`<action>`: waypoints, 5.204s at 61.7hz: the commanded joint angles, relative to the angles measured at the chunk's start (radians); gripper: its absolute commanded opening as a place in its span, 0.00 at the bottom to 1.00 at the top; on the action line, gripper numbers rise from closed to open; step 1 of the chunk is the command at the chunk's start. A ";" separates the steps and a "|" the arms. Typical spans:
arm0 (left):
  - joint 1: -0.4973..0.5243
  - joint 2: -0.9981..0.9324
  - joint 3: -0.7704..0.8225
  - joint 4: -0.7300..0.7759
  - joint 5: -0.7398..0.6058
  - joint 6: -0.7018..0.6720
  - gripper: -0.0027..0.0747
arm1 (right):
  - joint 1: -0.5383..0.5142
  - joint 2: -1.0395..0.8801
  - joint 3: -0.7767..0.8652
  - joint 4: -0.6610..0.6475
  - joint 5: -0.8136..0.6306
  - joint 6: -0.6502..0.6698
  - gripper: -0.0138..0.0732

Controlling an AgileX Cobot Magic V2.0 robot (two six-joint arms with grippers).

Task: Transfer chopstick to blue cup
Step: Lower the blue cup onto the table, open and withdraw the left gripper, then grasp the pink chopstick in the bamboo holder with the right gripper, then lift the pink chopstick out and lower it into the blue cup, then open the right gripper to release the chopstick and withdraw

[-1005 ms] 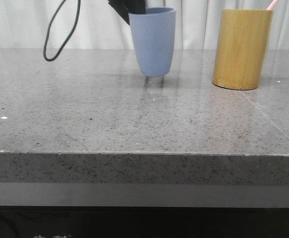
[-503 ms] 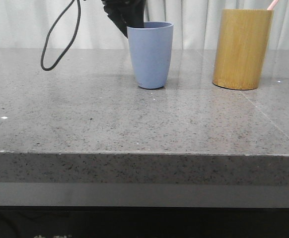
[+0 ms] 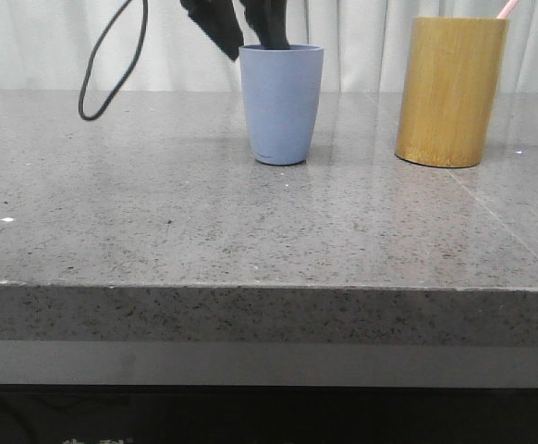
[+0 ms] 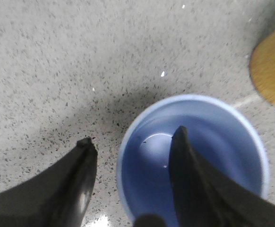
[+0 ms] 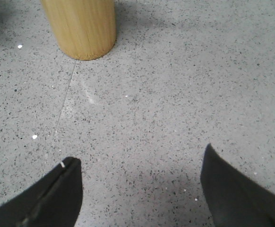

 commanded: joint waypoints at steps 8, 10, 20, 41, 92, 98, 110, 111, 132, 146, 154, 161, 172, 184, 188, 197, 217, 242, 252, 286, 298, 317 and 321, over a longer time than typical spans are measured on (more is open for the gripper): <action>0.025 -0.190 -0.034 -0.064 -0.027 0.000 0.46 | -0.003 -0.005 -0.028 0.005 -0.106 -0.005 0.78; 0.028 -0.208 -0.034 -0.066 -0.023 0.000 0.45 | -0.003 -0.005 -0.028 0.005 -0.121 -0.005 0.78; 0.028 -0.301 -0.034 -0.062 -0.004 0.016 0.44 | -0.004 -0.005 -0.028 0.008 -0.163 0.006 0.78; 0.028 -0.498 0.096 -0.070 0.016 0.054 0.44 | -0.130 0.006 -0.095 0.093 -0.183 0.058 0.78; 0.028 -1.268 1.263 -0.069 -0.454 0.056 0.44 | -0.211 0.591 -0.653 0.635 0.045 -0.350 0.78; 0.028 -1.275 1.266 -0.069 -0.449 0.056 0.44 | -0.203 0.649 -0.697 0.666 0.044 -0.375 0.78; 0.028 -1.273 1.266 -0.069 -0.449 0.056 0.44 | -0.167 0.742 -0.757 0.683 0.042 -0.410 0.78; 0.028 -1.273 1.266 -0.069 -0.449 0.056 0.44 | -0.165 0.746 -0.759 0.683 0.042 -0.410 0.78; 0.028 -1.273 1.266 -0.069 -0.449 0.056 0.44 | -0.153 0.765 -0.760 0.694 0.042 -0.410 0.28; 0.028 -1.273 1.266 -0.069 -0.449 0.056 0.44 | -0.153 0.764 -0.760 0.694 0.053 -0.410 0.07; 0.028 -1.273 1.266 -0.069 -0.447 0.056 0.44 | -0.153 0.758 -0.760 0.692 0.054 -0.424 0.03; 0.028 -1.273 1.266 -0.069 -0.447 0.056 0.44 | -0.153 0.739 -0.771 0.667 0.062 -0.438 0.03; 0.028 -1.273 1.266 -0.069 -0.445 0.056 0.44 | -0.153 0.704 -0.883 0.588 0.151 -0.438 0.03; 0.028 -1.273 1.266 -0.069 -0.445 0.056 0.44 | -0.143 0.651 -1.095 0.569 0.267 -0.438 0.03; 0.028 -1.273 1.266 -0.069 -0.445 0.056 0.44 | -0.133 0.632 -1.162 0.567 0.294 -0.438 0.03; 0.028 -1.273 1.266 -0.069 -0.445 0.056 0.44 | -0.073 0.594 -1.273 0.565 0.324 -0.438 0.03; 0.028 -1.273 1.266 -0.069 -0.445 0.056 0.44 | 0.168 0.627 -1.282 0.536 0.320 -0.448 0.03; 0.028 -1.273 1.266 -0.069 -0.445 0.056 0.44 | 0.347 0.863 -1.282 0.306 0.238 -0.449 0.03; 0.028 -1.273 1.266 -0.069 -0.445 0.056 0.44 | 0.347 0.940 -1.282 0.294 0.215 -0.449 0.03; 0.028 -1.273 1.266 -0.069 -0.445 0.056 0.44 | 0.347 0.993 -1.282 0.314 0.222 -0.449 0.46; 0.028 -1.273 1.266 -0.069 -0.445 0.056 0.44 | 0.346 0.954 -1.291 0.312 0.264 -0.434 0.57; 0.028 -1.273 1.266 -0.069 -0.445 0.056 0.44 | 0.346 0.766 -1.314 0.074 0.475 -0.119 0.56; 0.028 -1.273 1.266 -0.069 -0.445 0.056 0.44 | 0.346 0.717 -1.296 0.025 0.521 -0.035 0.56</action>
